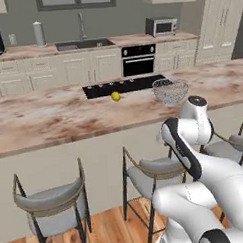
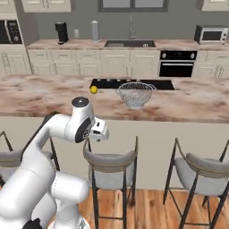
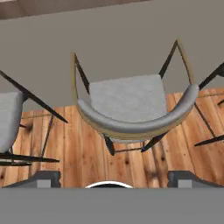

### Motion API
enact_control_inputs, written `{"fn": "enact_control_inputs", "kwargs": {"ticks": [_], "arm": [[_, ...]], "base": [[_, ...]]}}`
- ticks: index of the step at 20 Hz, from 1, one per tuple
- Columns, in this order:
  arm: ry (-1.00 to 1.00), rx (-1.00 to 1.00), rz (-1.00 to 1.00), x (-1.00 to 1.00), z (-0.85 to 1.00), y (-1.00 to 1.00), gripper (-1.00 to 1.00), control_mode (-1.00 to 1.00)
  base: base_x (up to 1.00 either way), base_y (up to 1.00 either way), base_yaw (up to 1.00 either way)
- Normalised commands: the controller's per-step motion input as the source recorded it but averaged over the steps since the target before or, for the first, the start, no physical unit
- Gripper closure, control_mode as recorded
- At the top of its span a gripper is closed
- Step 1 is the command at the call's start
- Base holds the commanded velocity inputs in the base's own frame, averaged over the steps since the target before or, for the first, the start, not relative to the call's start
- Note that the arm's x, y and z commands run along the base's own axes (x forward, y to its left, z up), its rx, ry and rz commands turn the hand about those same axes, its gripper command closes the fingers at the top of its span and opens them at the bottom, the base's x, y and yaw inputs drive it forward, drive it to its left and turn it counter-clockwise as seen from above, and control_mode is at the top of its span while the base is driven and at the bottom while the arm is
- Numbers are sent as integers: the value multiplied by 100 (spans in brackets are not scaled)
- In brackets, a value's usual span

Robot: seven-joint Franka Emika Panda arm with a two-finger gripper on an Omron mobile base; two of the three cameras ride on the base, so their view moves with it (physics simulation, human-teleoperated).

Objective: Place the lemons inside the fridge drawer. Close the drawer after placing the vegetables.

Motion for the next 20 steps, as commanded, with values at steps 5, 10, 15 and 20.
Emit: {"fn": "enact_control_inputs", "kwargs": {"ticks": [5,10,15,20], "arm": [[0,0,0,0,0,0,-100,100],[0,0,0,0,0,0,-100,100],[0,0,0,0,0,0,-100,100],[0,0,0,0,0,0,-100,100]], "base": [[47,91,39],[86,4,8],[59,-18,2],[18,0,0]]}}
